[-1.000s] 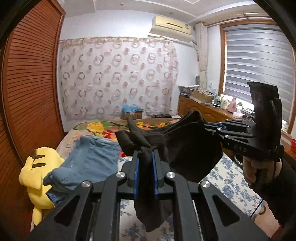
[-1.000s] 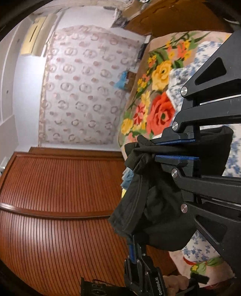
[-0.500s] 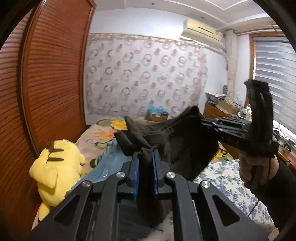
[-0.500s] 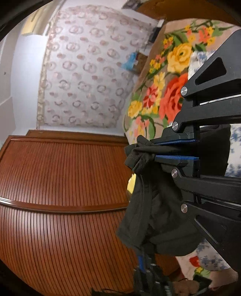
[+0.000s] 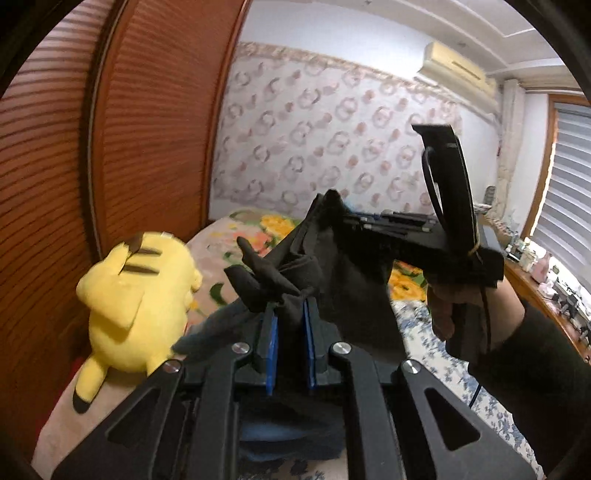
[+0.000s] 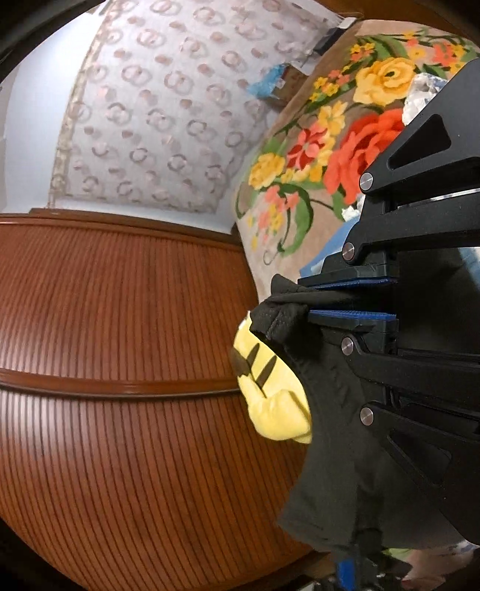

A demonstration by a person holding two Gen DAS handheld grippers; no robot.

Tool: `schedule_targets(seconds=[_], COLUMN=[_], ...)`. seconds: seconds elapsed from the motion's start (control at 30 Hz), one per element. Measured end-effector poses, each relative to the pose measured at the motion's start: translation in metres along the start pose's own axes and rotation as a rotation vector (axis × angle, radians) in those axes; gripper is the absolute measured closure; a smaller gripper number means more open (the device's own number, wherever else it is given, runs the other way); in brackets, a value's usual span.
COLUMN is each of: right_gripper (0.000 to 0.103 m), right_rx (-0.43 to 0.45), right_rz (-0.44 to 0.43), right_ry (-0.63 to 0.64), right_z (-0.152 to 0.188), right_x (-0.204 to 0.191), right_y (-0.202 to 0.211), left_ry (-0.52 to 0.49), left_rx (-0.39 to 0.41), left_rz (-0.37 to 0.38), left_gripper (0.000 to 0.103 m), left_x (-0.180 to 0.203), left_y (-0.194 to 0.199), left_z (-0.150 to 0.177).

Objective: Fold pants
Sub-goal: 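Carry the lifted black garment with both grippers toward the folded jeans stack, then lower the black garment onto the jeans stack and open both grippers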

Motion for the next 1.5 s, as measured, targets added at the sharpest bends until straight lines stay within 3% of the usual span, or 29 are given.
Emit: schedule_targets(seconds=[0.07, 0.2, 0.3, 0.37, 0.5, 0.7, 0.97, 1.2, 1.5], right_gripper=[0.091, 0.069, 0.065, 0.065, 0.065, 0.065, 0.065, 0.065, 0.065], right_rx=[-0.019, -0.022, 0.009, 0.031, 0.057, 0.037, -0.036, -0.091, -0.064], right_rz=[-0.017, -0.013, 0.007, 0.012, 0.005, -0.043, -0.066, -0.065, -0.014], right_ry=[-0.011, -0.048, -0.054, -0.047, -0.052, -0.093, -0.129, -0.205, -0.194], right_z=[0.001, 0.002, -0.003, -0.003, 0.000, 0.018, 0.046, 0.050, 0.047], right_x=[-0.001, 0.007, 0.010, 0.011, 0.022, 0.038, 0.047, 0.065, 0.056], right_y=[-0.010, -0.015, -0.004, 0.007, 0.025, 0.037, 0.013, -0.024, 0.003], left_ry=[0.007, 0.012, -0.010, -0.030, -0.070, -0.121, -0.111, -0.092, -0.110], left_rx=[-0.013, -0.019, 0.023, 0.062, 0.066, -0.008, -0.074, -0.100, -0.098], left_rz=[-0.006, 0.006, -0.028, -0.033, -0.026, 0.000, -0.066, -0.072, -0.078], left_gripper=[0.092, 0.086, 0.083, 0.080, 0.079, 0.079, 0.079, 0.079, 0.078], left_x=[-0.005, -0.007, -0.005, -0.005, 0.003, 0.019, 0.006, -0.001, 0.003], left_y=[-0.002, 0.003, 0.014, 0.021, 0.018, -0.014, -0.039, -0.046, -0.036], left_z=[0.005, 0.006, -0.002, -0.011, -0.026, -0.027, -0.011, -0.004, -0.003])
Point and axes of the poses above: each gripper's, at about its wrist camera, not at the fingertips, and y roughly against the way its jaws point, x to its right, z to its underside, the point moved 1 cm from there along -y, roughly the way its jaws point, and after that the axes turned 3 degrees about z, right-handed, at the moved point
